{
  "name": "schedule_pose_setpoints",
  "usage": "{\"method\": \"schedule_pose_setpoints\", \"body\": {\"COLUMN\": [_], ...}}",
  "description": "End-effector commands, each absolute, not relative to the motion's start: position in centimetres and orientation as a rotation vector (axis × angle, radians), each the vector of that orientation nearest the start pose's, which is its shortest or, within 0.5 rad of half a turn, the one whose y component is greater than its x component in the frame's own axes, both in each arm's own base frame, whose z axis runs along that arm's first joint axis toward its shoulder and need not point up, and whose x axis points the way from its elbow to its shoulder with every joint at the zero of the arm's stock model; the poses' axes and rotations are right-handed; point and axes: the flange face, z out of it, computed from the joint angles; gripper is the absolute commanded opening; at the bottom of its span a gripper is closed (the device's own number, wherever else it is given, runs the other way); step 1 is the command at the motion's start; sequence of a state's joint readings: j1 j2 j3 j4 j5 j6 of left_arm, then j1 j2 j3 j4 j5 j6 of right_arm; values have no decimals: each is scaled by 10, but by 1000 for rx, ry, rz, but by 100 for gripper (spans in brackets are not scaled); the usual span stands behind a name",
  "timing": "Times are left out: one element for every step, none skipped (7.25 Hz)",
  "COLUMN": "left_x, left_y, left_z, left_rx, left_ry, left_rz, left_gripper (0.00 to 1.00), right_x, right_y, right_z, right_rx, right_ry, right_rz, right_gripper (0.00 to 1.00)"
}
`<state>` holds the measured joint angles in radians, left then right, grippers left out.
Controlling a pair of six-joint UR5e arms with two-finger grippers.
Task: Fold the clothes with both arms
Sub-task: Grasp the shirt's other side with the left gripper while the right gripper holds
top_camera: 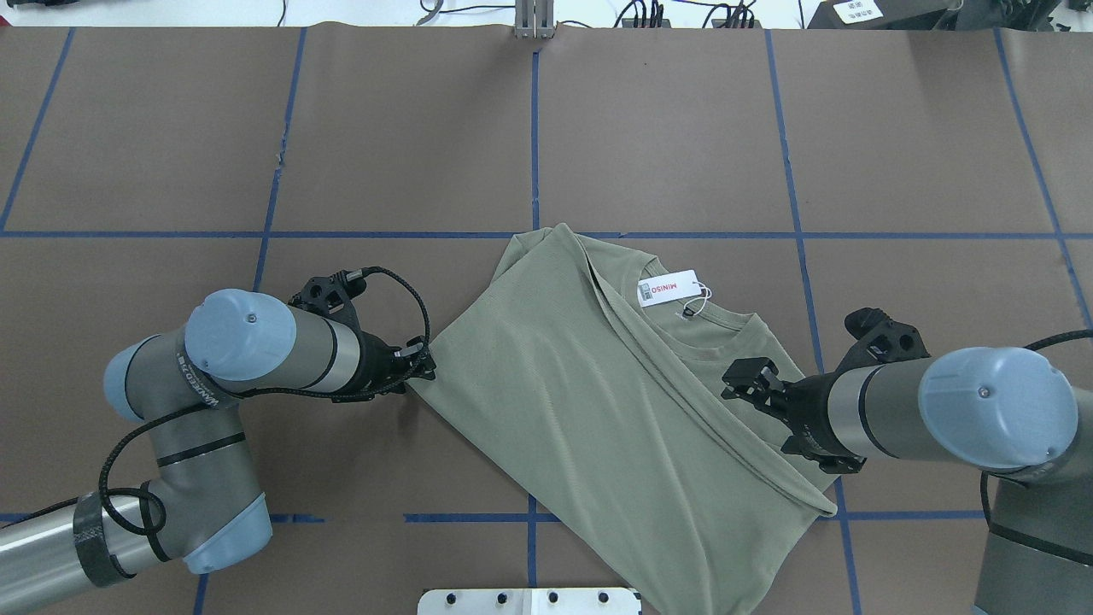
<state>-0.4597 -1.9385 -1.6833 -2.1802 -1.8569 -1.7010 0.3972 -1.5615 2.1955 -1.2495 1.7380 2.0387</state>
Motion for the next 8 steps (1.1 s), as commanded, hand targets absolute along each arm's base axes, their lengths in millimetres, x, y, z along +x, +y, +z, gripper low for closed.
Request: {"method": "schedule_pose_setpoints", "body": {"left_x": [517,504,487,459,450,464,471,484], "left_y": [-380,-397,-421,-464,-529,-596,-645,-680], "left_z": [338,337,333,325,311,301,292,301], "left_rx": [-49,-18,46,157,217,233,292,321], "left_ry": [1080,1080,1081,1076,1062,1034,1096,1109], "left_rz": [-347,-355,-332,-300,-346,-401,-420,-435], "left_gripper": [0,0,0,0,0,0,0,0], "right_x": [-377,-377,-376,-376,-375,-375,-376,-375], "right_y": [-285,-285,-285,-285,-286,-286,-286,-289], "right_z": [330,330,329,330,329,328,328,325], "right_rx": [-192,-192,-192,-192,-189,-187,-183,-175], "right_ry": [-970,-971,-973,-972,-973,-975,-976,-984], "right_rz": [716,715,715,717,719,720,721,726], "right_gripper": [100,100,100,100,100,100,100,100]}}
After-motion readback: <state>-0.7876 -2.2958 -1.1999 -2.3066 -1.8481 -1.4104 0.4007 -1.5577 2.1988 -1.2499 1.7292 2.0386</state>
